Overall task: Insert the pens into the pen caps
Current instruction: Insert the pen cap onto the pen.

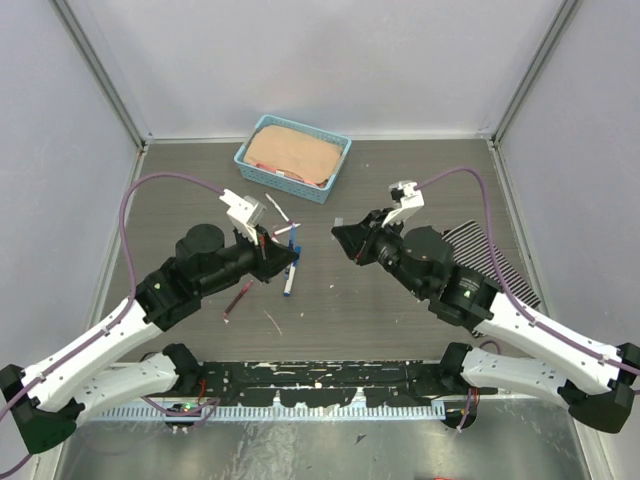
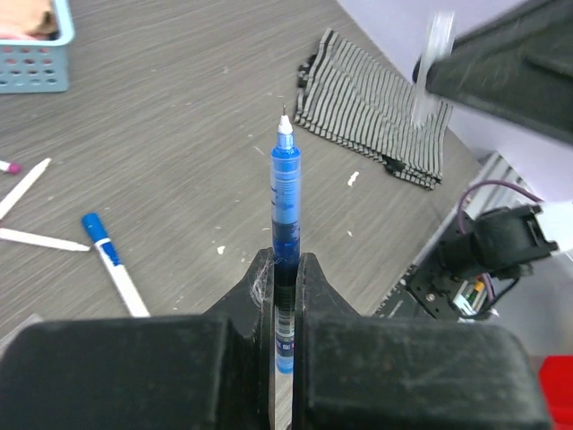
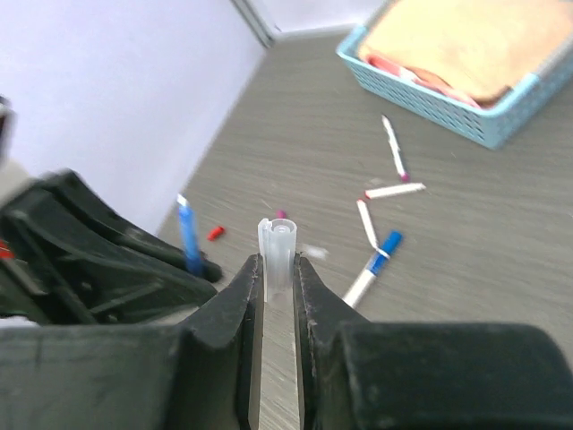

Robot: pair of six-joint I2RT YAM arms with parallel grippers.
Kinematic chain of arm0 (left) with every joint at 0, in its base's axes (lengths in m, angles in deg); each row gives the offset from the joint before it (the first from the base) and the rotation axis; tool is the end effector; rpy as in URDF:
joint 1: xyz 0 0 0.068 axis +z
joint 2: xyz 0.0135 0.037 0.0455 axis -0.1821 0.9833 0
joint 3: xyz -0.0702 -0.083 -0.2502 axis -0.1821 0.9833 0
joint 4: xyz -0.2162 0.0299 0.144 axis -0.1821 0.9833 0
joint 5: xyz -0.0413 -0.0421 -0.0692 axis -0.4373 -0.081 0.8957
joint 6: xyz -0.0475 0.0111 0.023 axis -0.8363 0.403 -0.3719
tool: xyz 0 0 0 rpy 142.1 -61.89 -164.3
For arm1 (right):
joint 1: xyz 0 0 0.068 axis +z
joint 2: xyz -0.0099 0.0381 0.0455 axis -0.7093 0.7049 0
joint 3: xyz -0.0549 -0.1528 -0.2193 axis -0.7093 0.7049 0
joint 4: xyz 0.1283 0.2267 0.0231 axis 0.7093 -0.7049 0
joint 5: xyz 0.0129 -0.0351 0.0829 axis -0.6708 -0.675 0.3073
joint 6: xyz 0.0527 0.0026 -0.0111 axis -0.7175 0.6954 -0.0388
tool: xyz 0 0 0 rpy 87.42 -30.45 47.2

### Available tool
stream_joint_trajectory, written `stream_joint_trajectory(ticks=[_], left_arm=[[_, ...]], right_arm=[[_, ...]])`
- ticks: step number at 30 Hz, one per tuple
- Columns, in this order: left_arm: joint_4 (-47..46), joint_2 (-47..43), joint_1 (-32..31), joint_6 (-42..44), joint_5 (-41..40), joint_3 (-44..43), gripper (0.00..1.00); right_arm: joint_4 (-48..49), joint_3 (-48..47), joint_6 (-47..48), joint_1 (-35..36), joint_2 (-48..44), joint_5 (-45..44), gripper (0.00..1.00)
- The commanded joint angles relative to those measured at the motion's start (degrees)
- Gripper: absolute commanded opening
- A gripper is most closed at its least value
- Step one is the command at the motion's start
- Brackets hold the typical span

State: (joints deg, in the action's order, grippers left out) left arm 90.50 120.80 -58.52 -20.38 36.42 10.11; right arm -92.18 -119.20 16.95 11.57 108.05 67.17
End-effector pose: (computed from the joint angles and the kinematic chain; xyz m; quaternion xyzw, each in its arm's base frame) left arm 0.1313 -0.1489 0.3478 0.1861 0.7711 -0.3725 0.4816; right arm 0.1229 0.1648 0.3759 -0.0511 0.7550 0.3479 0.5534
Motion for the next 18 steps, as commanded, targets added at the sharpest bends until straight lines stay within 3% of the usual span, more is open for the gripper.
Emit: stream_joint_trajectory(ticks=[1, 12, 18], left_arm=[[-8.97, -2.88, -2.5, -0.5, 1.26, 1.5, 0.0], [-11.8, -0.15, -7.34, 2.16, 5.79, -1.66, 0.0], [-12.01, 0.17, -8.19, 2.47, 5.73, -1.54, 0.0]], right_arm=[[14.8, -0.21, 1.89, 0.01, -2.78, 4.61, 0.0], [27.95, -1.26, -0.01, 0.03, 0.14, 13.44, 0.0], [26.53, -2.69, 0.15, 0.0, 1.02, 13.58, 0.0]])
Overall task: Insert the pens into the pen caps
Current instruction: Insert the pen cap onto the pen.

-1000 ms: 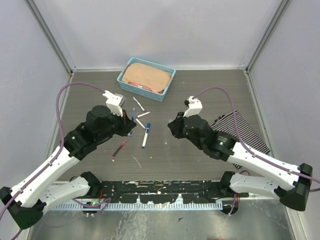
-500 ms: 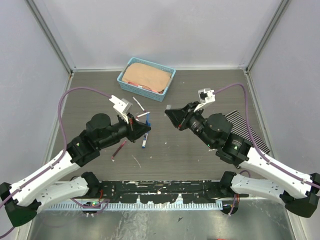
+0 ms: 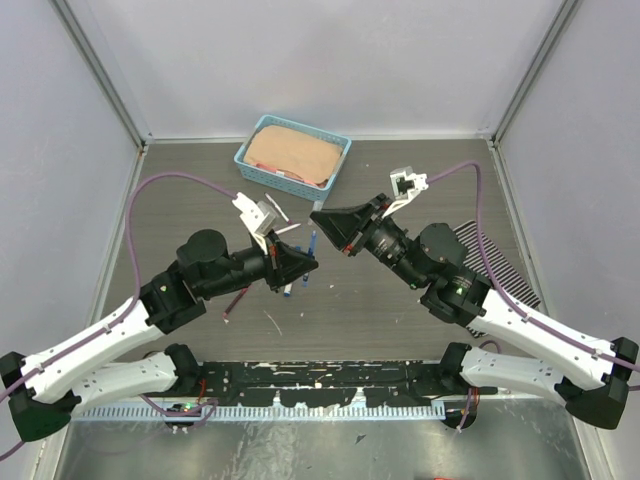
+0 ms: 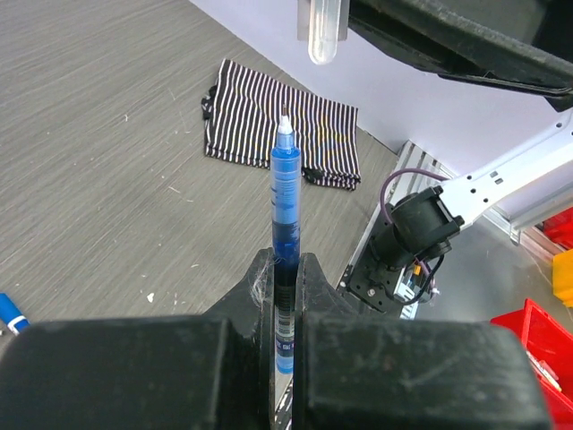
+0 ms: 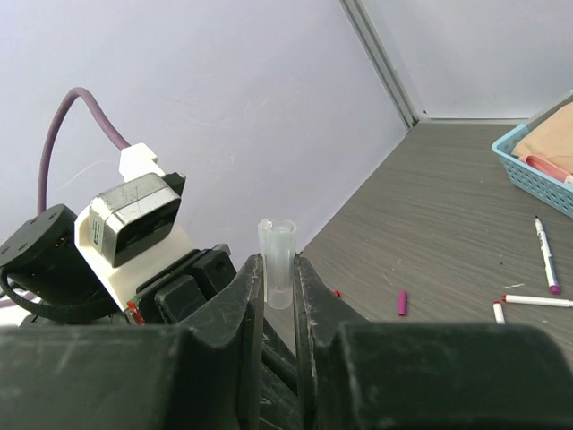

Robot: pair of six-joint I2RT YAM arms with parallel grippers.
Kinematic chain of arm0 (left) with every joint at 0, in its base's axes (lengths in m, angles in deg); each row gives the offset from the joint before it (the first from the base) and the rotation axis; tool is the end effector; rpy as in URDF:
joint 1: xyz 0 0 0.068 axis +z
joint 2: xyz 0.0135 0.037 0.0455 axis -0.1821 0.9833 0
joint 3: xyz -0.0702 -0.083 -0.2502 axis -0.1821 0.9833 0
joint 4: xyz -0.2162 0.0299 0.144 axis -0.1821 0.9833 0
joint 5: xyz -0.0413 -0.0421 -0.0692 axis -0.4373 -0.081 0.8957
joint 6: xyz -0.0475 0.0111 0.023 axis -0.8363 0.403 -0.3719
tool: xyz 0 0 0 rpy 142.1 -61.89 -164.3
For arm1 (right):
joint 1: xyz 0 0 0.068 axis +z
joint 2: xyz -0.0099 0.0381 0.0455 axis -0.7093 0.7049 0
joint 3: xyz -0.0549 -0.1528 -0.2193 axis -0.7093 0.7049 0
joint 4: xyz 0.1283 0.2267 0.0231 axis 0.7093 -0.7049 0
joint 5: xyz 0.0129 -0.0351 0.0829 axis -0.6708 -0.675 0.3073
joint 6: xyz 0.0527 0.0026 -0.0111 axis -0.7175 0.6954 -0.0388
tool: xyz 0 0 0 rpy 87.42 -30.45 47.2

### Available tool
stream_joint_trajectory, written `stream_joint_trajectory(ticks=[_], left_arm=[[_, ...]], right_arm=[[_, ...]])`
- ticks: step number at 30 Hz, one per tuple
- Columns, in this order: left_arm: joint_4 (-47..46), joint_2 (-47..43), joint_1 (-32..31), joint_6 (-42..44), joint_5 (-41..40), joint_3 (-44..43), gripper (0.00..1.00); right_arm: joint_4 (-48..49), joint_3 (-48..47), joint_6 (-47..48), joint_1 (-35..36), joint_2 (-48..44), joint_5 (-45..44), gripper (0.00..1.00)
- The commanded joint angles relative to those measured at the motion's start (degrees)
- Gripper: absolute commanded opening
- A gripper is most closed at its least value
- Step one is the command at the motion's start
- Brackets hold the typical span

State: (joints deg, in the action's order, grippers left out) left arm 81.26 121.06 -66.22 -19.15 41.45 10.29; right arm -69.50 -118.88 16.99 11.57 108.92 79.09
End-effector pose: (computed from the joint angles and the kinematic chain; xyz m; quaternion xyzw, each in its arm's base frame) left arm 0.1100 -0.1704 0.3633 0.2605 0.6969 -0.4596 0.4850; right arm 0.1198 0.1730 0.4137 -0.0800 0.6213 0.5076 0.5915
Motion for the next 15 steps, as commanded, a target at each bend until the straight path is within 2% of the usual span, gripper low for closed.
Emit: stream_joint_trajectory(ticks=[1, 15], left_arm=[[-2.77, -0.17, -0.52, 1.33, 0.57, -1.7, 0.0], [-1.5, -1.1, -0.53, 1.96, -0.98, -2.41, 0.0]], right_arm=[[3.57, -3.13, 0.21, -0.02, 0.28, 2.09, 0.0], [-1.18, -2.57, -0.31, -0.04, -0.23, 1.25, 0.0]])
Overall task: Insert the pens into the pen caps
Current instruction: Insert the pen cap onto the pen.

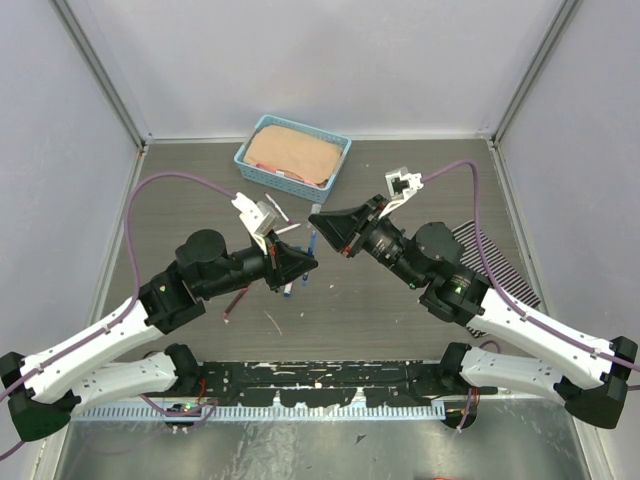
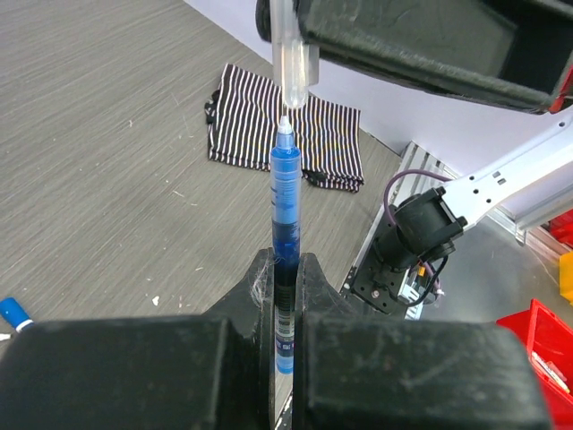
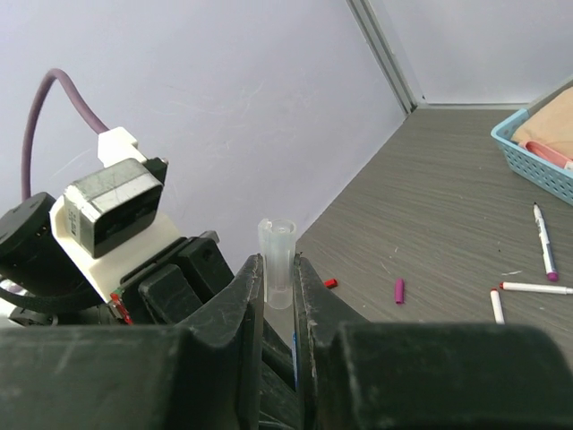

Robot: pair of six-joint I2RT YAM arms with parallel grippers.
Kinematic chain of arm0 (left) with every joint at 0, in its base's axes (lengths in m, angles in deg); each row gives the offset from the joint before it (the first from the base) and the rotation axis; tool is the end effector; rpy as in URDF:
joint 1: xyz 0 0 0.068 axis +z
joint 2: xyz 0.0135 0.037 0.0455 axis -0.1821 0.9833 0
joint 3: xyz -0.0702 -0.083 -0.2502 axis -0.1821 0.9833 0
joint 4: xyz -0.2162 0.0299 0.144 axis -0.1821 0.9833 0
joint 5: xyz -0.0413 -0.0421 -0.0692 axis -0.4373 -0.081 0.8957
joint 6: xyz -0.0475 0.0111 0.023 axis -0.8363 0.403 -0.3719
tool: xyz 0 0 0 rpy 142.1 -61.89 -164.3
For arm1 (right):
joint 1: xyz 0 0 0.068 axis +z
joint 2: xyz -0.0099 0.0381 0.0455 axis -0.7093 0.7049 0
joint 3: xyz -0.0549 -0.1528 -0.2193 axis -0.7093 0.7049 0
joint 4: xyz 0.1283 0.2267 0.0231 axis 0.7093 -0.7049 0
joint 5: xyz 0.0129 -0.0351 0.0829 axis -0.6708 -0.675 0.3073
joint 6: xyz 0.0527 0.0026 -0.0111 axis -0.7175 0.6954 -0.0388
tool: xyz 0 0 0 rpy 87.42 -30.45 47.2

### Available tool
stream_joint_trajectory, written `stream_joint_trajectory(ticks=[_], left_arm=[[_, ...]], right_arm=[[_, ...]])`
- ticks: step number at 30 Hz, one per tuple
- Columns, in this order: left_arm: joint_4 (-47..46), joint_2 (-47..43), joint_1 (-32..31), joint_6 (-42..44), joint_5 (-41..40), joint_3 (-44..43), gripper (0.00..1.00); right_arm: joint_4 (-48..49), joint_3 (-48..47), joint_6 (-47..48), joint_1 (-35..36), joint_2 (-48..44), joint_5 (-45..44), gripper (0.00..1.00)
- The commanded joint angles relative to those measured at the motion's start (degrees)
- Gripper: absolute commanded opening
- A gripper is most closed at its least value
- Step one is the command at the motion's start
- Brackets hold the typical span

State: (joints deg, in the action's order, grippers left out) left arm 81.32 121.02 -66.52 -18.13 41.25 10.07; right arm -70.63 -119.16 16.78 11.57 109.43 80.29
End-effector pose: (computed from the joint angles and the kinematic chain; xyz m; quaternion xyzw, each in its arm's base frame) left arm 0.1090 -0.1706 0.3646 0.2672 0.6931 -0.4564 0.4898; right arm 0.1207 0.1757 0.4116 -0.0894 0.6290 0.5082 0.5815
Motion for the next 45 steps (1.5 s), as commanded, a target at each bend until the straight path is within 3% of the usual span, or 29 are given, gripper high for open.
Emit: stream_joint_trajectory(ticks=[1, 34, 45], left_arm=[[-1.54, -1.03, -0.23, 0.93, -0.88, -2.18, 0.0], [-2.29, -1.12, -0.22, -0.88, -4.38, -1.46, 0.0], [-3.97, -1.95, -0.21, -1.35, -6.83, -1.26, 0.0]], right_arm=[[-0.24, -2.11, -0.11, -0.02, -0.8, 0.0, 0.0], [-5.08, -1.1, 0.98, 0.0, 1.14, 4.19, 0.0], [-5.78, 1.14, 0.25, -0.05, 0.95, 4.46, 0.07]])
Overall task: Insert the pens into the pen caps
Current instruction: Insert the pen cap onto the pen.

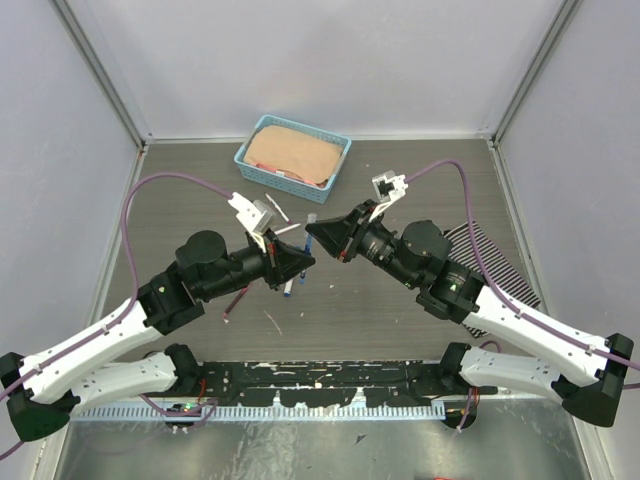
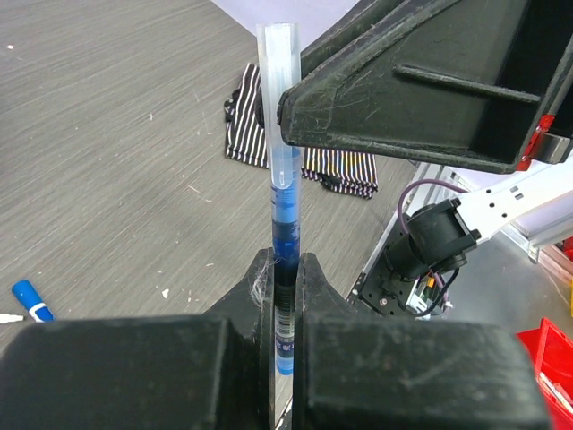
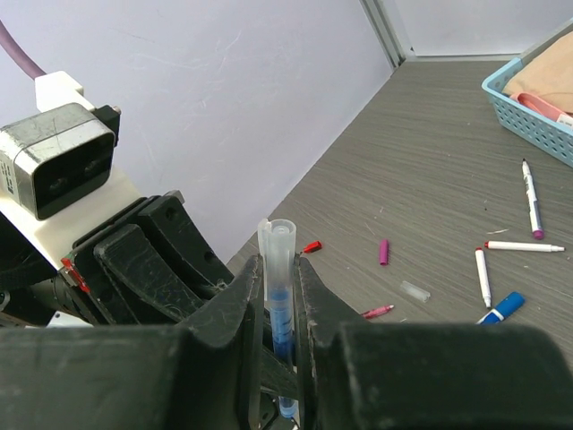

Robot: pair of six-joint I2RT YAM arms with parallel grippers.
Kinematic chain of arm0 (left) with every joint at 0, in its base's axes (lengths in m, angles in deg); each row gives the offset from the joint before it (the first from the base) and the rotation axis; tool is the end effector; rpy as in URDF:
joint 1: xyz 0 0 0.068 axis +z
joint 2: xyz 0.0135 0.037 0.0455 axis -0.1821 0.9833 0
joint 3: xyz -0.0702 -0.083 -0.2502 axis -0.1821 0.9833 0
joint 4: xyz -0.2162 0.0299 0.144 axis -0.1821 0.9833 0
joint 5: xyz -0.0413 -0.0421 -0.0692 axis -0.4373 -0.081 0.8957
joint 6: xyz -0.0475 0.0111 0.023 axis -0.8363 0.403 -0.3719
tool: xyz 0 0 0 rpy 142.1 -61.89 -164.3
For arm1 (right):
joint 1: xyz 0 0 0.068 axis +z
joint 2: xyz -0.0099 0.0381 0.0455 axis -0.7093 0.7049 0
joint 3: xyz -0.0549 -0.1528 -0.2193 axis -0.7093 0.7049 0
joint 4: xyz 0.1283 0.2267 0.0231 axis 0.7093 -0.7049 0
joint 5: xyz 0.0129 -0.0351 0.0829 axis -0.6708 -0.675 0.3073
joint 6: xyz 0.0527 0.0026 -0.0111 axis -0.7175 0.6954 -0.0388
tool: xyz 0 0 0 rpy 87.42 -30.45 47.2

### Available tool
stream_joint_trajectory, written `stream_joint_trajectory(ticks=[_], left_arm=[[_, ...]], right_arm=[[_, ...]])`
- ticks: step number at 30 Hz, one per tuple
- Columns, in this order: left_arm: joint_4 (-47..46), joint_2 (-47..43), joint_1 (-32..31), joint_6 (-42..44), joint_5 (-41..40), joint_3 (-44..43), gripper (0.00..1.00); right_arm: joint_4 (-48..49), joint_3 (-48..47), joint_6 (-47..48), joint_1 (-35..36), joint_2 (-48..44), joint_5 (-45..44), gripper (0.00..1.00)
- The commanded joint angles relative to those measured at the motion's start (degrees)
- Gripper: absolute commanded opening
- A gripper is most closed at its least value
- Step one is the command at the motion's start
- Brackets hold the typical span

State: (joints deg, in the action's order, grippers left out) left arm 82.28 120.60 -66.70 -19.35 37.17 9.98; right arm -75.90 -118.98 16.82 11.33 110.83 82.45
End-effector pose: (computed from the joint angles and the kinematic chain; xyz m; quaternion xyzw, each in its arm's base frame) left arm 0.1095 -0.1680 0.3647 0.2392 0.7063 -0.4409 0.4995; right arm 0.1252 0.1833 0.3957 -0.1141 0.6702 0.4871 0.5482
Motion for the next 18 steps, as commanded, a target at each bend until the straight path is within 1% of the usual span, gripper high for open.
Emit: stream_joint_trajectory(ticks=[1, 4, 9, 15, 16, 18], left_arm=[[-5.07, -1.66, -0.04, -0.21, -3.03, -1.26, 0.0], [-5.82, -1.77, 0.04, -0.44, -3.84, -1.36, 0.0], [-5.91, -1.17, 0.02, -0.39, -3.76, -2.31, 0.0], [-4.92, -1.11, 0.01, -0.3, -3.66, -2.48, 0.0], [-4.74, -1.19, -0.05, -0.3, -3.66, -2.45, 0.0], [-4.37, -1.39, -0.06, -0.3, -3.62, -2.44, 0.0]], right_arm=[[-0.24, 1.1, 0.24, 0.21, -0.47, 2.64, 0.08], [0.72, 1.91, 0.58, 0.27, -0.45, 3.94, 0.12], [1.49, 1.85, 2.18, 0.24, -0.62, 5.87, 0.25], [1.14, 0.39, 4.71, 0.26, -2.31, 5.79, 0.37], [0.82, -0.01, 5.22, 0.25, -2.6, 5.7, 0.41], [0.23, -0.87, 6.26, 0.22, -3.09, 5.5, 0.51]])
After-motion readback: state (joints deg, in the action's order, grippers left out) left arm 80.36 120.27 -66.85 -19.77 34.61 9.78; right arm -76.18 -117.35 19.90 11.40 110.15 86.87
